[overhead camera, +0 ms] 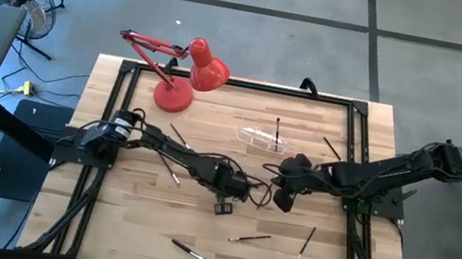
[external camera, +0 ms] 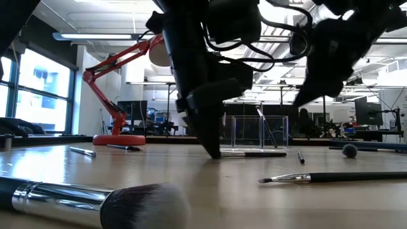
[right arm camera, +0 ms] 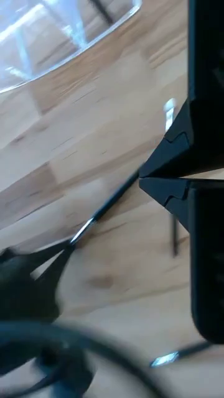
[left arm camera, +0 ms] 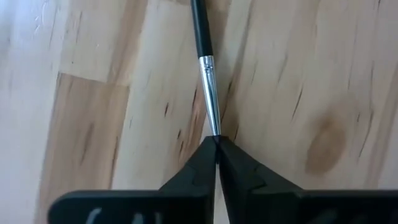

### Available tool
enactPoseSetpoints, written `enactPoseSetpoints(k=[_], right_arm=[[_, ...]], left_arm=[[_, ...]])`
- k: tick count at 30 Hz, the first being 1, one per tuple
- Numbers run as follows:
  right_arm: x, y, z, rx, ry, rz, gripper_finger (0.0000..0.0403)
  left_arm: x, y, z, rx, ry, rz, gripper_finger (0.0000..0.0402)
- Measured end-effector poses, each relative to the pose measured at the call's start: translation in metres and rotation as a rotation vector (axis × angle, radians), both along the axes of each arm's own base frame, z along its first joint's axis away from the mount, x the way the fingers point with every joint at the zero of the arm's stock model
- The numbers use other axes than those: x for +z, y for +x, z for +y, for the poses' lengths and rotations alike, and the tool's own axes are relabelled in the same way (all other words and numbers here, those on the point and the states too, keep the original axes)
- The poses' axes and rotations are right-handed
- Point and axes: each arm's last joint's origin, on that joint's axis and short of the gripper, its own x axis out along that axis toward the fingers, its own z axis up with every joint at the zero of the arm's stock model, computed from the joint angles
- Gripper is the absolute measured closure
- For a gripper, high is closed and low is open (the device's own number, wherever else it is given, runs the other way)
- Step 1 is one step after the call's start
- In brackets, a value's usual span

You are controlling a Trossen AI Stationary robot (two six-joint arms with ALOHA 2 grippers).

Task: Put items in baskets/containers
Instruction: Put the eyeshadow brush into the transparent organizer

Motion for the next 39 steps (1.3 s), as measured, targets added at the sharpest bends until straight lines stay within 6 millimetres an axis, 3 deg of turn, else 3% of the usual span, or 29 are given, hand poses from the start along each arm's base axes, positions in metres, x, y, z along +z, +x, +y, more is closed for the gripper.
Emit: enactPoseSetpoints(k=[12, 24, 31, 39], right_arm=[[0.006, 0.004, 0.009, -0.138, 0.138, -0.116, 0.0402], [0.007, 0.000, 0.039, -0.269, 0.220, -0.212, 0.0403], [0.006, 0.034, 0.067, -0.165, 0.135, -0.169, 0.0403], [0.005, 0.073, 0.089, -0.019, -0.130, 0.092, 0.0403]], left_arm=[[-0.006, -0.032, -0.015, -0.222, 0.137, 0.152, 0.0400], [-0.007, -0.092, -0.002, -0.230, 0.068, 0.003, 0.0401], [-0.006, -0.102, 0.012, -0.201, -0.032, -0.020, 0.0402], [-0.006, -0.098, 0.018, -0.166, -0.109, -0.050, 0.0401]])
